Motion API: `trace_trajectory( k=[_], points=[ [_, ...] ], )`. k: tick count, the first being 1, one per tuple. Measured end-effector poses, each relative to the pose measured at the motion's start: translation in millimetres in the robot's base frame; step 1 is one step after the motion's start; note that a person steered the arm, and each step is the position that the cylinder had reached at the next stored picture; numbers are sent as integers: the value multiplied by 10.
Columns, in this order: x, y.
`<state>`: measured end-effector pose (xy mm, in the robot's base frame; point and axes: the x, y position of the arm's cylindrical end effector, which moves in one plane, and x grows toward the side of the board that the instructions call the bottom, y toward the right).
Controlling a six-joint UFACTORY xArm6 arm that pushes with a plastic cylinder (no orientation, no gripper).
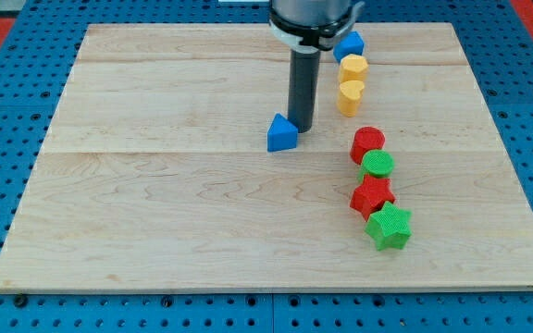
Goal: Point at yellow heart
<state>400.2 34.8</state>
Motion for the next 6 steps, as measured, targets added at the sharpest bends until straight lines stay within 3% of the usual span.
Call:
trace_trajectory(
  k=[2, 3, 4, 5, 6],
  points=[
    [-380, 1290],
    [-373, 1593],
    [-452, 1784],
    [-801, 1745],
    [-735, 1225]
  ],
)
